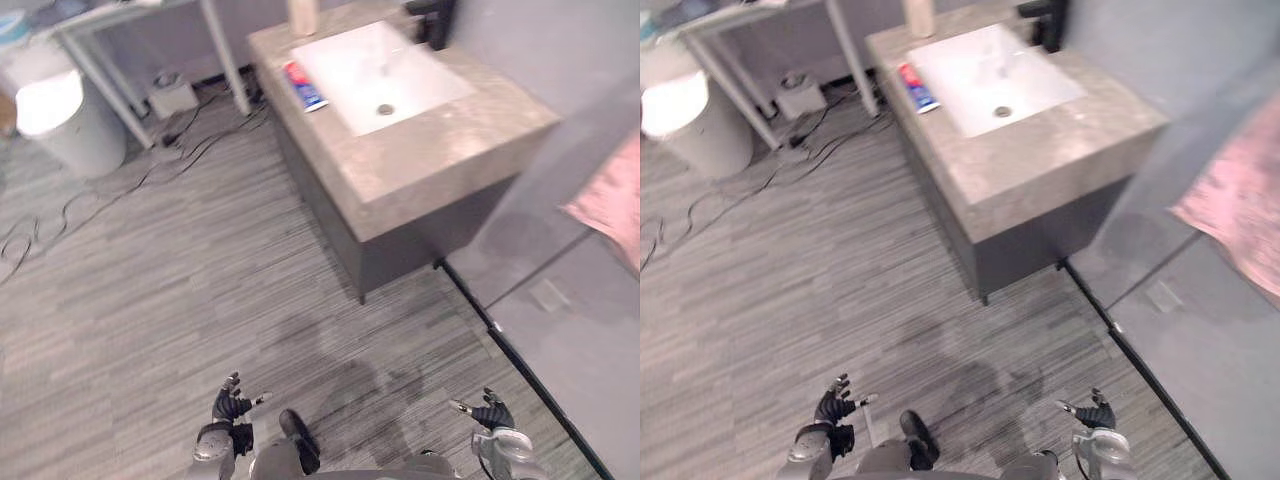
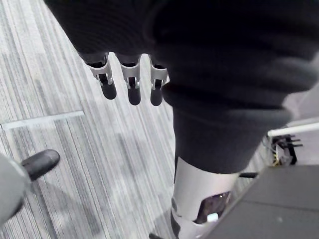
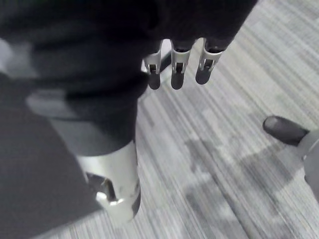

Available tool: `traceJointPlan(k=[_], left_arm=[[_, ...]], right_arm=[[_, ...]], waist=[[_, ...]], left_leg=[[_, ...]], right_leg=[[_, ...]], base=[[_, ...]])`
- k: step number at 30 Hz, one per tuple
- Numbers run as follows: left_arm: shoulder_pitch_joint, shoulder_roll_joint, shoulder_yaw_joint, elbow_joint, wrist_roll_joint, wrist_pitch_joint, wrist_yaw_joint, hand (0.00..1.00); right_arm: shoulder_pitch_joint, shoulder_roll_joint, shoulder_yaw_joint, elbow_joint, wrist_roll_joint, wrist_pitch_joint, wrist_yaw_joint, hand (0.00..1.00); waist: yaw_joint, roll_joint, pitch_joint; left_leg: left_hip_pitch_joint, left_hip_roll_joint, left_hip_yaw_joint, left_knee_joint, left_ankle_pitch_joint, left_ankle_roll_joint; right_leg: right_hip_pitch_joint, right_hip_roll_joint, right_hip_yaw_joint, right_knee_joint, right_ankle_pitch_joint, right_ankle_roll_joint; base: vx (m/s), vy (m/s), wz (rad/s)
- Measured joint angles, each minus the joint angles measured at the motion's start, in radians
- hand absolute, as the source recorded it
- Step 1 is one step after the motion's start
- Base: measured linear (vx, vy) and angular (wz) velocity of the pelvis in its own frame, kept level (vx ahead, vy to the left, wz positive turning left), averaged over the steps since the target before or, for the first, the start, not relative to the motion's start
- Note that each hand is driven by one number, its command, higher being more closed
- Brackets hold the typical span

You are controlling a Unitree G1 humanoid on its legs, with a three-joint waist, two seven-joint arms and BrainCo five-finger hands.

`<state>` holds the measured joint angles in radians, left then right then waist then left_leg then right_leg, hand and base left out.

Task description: Organize washtable

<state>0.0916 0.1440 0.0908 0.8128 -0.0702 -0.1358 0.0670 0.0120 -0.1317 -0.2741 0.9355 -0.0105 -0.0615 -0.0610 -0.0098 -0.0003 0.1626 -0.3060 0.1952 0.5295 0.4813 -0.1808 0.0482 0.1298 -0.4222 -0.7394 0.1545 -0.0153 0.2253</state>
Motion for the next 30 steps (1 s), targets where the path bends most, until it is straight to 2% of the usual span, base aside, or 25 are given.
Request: traceJointPlan(k=[1,2,3,4,5,6,7,8,9,10,11,13,14,15,16,17,18,19,20,21,23,25,27,28,30], left_arm=[[0.006,-0.002,-0.002,0.0,0.0,0.0,0.0,0.0],[0.019,-0.003,-0.011,0.0,0.002,0.0,-0.001,0.0],[0.024,-0.004,-0.022,-0.001,0.003,0.001,-0.001,0.0],[0.018,-0.003,-0.025,-0.003,0.003,0.001,-0.002,0.0],[0.008,0.005,-0.037,-0.008,0.003,0.001,-0.002,0.0],[0.005,0.011,-0.044,-0.012,0.004,0.001,-0.002,0.0],[0.005,0.019,-0.05,-0.03,0.004,0.001,-0.006,0.0],[0.012,0.02,-0.051,-0.036,0.004,0.001,-0.01,0.0],[0.01,0.021,-0.053,-0.036,0.004,0.001,-0.012,0.0],[0.002,0.022,-0.055,-0.036,0.003,0.001,-0.019,0.0],[-0.006,0.021,-0.059,-0.036,0.003,0.001,-0.022,0.0],[-0.025,0.017,-0.064,-0.036,0.003,0.001,-0.022,0.0],[-0.034,0.017,-0.073,-0.036,0.003,0.0,-0.022,0.0],[-0.034,0.025,-0.094,-0.036,0.005,-0.001,-0.024,0.0],[-0.038,0.025,-0.102,-0.035,0.005,-0.001,-0.025,0.0],[-0.039,0.013,-0.099,-0.033,0.006,0.0,-0.026,0.0],[-0.028,0.001,-0.084,-0.044,0.007,-0.001,-0.027,0.0],[-0.025,-0.002,-0.075,-0.044,0.007,0.001,-0.027,0.0],[-0.011,-0.021,-0.046,-0.051,0.007,0.002,-0.027,0.0],[0.016,-0.035,-0.026,-0.081,0.006,0.001,-0.026,0.0],[0.027,-0.049,-0.011,-0.1,0.006,-0.001,-0.027,0.0],[0.023,-0.066,-0.009,-0.109,0.006,-0.001,-0.03,0.0],[0.026,-0.084,-0.009,-0.106,0.007,0.0,-0.037,0.0],[0.026,-0.089,-0.01,-0.103,0.008,0.0,-0.042,0.0],[0.024,-0.105,-0.011,-0.095,0.015,0.001,-0.044,0.0]], right_arm=[[-0.003,-0.002,0.0,0.009,0.0,0.0,0.0,0.0],[-0.012,-0.007,0.0,0.02,0.0,0.003,0.0,0.0],[-0.018,-0.009,0.001,0.019,0.0,0.003,0.0,0.0],[-0.02,-0.008,0.003,0.019,0.0,0.003,0.0,0.0],[-0.019,-0.004,0.017,0.02,0.0,0.004,0.001,0.0],[-0.019,-0.001,0.021,0.021,0.0,0.004,0.003,0.0],[-0.007,0.008,0.024,0.022,0.001,0.004,0.007,0.0],[-0.001,0.006,0.047,0.02,0.001,0.004,0.009,0.0],[0.002,0.007,0.057,0.02,0.002,0.003,0.01,0.0],[0.007,0.007,0.069,0.02,0.004,0.001,0.013,0.0],[0.008,0.007,0.074,0.02,0.005,0.0,0.014,0.0],[0.017,0.005,0.076,0.019,0.009,-0.004,0.016,0.0],[0.025,0.005,0.076,0.019,0.01,-0.004,0.017,0.0],[0.045,0.008,0.074,0.017,0.01,-0.004,0.017,0.0],[0.064,0.009,0.068,0.014,0.01,-0.004,0.017,0.0],[0.1,0.01,0.042,-0.006,0.012,-0.003,0.017,0.0],[0.102,0.018,0.02,-0.03,0.015,-0.001,0.017,0.0],[0.105,0.028,0.015,-0.059,0.017,-0.002,0.017,0.0],[0.108,0.037,0.019,-0.102,0.02,-0.004,0.019,0.0],[0.105,0.05,0.02,-0.138,0.024,-0.008,0.019,0.0],[0.105,0.073,0.018,-0.171,0.041,-0.017,0.019,0.0],[0.1,0.075,0.012,-0.169,0.044,-0.022,0.018,0.0],[0.094,0.078,-0.009,-0.137,0.048,-0.018,0.016,0.0],[0.091,0.077,-0.018,-0.129,0.048,-0.017,0.016,0.0],[0.094,0.073,-0.044,-0.114,0.048,-0.014,0.013,0.0]], waist=[[0.001,0.004,0.001],[0.003,0.008,0.001],[-0.001,0.021,0.005],[-0.009,0.027,0.009],[-0.023,0.027,0.015],[-0.027,0.022,0.02],[-0.03,0.01,0.034],[-0.03,0.004,0.04],[-0.032,0.001,0.045],[-0.035,-0.003,0.058],[-0.038,0.002,0.071],[-0.06,0.006,0.081],[-0.07,0.008,0.081],[-0.083,-0.003,0.076],[-0.089,-0.009,0.073],[-0.09,-0.011,0.065],[-0.084,0.01,0.062],[-0.087,0.009,0.062],[-0.085,0.013,0.063],[-0.066,0.019,0.061],[-0.047,0.009,0.055],[-0.033,-0.002,0.052],[-0.03,-0.022,0.06],[-0.031,-0.021,0.059],[-0.029,-0.019,0.059]], left_leg=[[-0.007,-0.005,-0.012,0.042,-0.042,0.008],[-0.009,-0.034,-0.03,0.084,-0.105,0.015],[-0.001,-0.072,-0.052,0.078,-0.136,0.025],[0.003,-0.087,-0.07,0.07,-0.142,0.028],[0.027,-0.131,-0.11,0.033,-0.146,0.035],[0.051,-0.154,-0.126,0.006,-0.148,0.042],[0.113,-0.197,-0.15,-0.044,-0.147,0.056],[0.173,-0.228,-0.171,-0.085,-0.145,0.064],[0.203,-0.24,-0.182,-0.103,-0.143,0.07],[0.255,-0.254,-0.198,-0.137,-0.137,0.084],[0.298,-0.261,-0.229,-0.159,-0.136,0.083],[0.356,-0.272,-0.299,-0.211,-0.136,0.083],[0.381,-0.275,-0.343,-0.234,-0.136,0.076],[0.425,-0.288,-0.394,-0.258,-0.138,0.042],[0.445,-0.294,-0.418,-0.257,-0.144,0.032],[0.478,-0.292,-0.453,-0.227,-0.162,0.001],[0.459,-0.258,-0.439,-0.127,-0.158,-0.044],[0.436,-0.251,-0.414,-0.043,-0.139,-0.078],[0.381,-0.209,-0.349,0.173,-0.054,-0.137],[0.327,-0.132,-0.289,0.366,-0.049,-0.134],[0.265,-0.051,-0.223,0.488,-0.079,-0.088],[0.186,-0.019,-0.199,0.44,-0.11,-0.059],[0.117,-0.033,-0.225,0.266,-0.113,-0.066],[0.097,-0.046,-0.244,0.203,-0.111,-0.07],[0.055,-0.089,-0.335,-0.016,-0.076,-0.114]], right_leg=[[0.01,-0.015,0.004,0.019,0.003,0.004],[-0.004,-0.073,0.028,0.118,0.012,-0.01],[-0.07,-0.122,0.124,0.273,-0.002,-0.165],[-0.111,-0.112,0.217,0.354,-0.038,-0.21],[-0.184,-0.048,0.398,0.479,-0.111,-0.164],[-0.209,-0.015,0.455,0.531,-0.151,-0.155],[-0.25,0.049,0.52,0.615,-0.225,-0.158],[-0.297,0.116,0.551,0.66,-0.277,-0.17],[-0.32,0.15,0.551,0.667,-0.297,-0.179],[-0.37,0.216,0.541,0.657,-0.321,-0.185],[-0.425,0.281,0.522,0.612,-0.324,-0.191],[-0.504,0.344,0.507,0.506,-0.314,-0.192],[-0.527,0.367,0.504,0.415,-0.278,-0.19],[-0.536,0.387,0.518,0.297,-0.17,-0.23],[-0.534,0.388,0.527,0.283,-0.105,-0.263],[-0.513,0.382,0.524,0.301,-0.035,-0.32],[-0.482,0.386,0.495,0.316,-0.064,-0.334],[-0.453,0.39,0.496,0.309,-0.086,-0.329],[-0.376,0.413,0.516,0.27,-0.108,-0.328],[-0.296,0.446,0.562,0.221,-0.114,-0.335],[-0.204,0.462,0.619,0.169,-0.133,-0.341],[-0.135,0.45,0.696,0.129,-0.163,-0.331],[-0.097,0.407,0.761,0.125,-0.19,-0.299],[-0.089,0.394,0.779,0.125,-0.201,-0.289],[-0.073,0.354,0.836,0.125,-0.234,-0.25]], base=[[0.21,0.434,0.49],[0.22,0.505,0.57],[0.21,0.505,0.66],[0.21,0.451,0.93],[0.2,0.284,0.89],[0.31,0.298,1.0],[0.41,0.276,0.77],[0.34,0.222,0.69],[0.43,0.189,0.67],[0.39,0.096,0.75],[0.48,0.112,0.89],[0.43,0.056,1.03],[0.68,0.036,1.37],[0.61,0.01,1.28],[0.78,-0.025,1.37],[0.56,-0.034,0.85],[0.69,-0.049,0.62],[0.66,-0.047,0.01],[0.76,-0.042,-0.48],[0.61,-0.016,-0.77],[0.49,0.023,-0.9],[0.46,0.074,-0.86],[0.45,0.18,-0.88],[0.39,0.232,-0.85],[0.43,0.344,-0.79]])
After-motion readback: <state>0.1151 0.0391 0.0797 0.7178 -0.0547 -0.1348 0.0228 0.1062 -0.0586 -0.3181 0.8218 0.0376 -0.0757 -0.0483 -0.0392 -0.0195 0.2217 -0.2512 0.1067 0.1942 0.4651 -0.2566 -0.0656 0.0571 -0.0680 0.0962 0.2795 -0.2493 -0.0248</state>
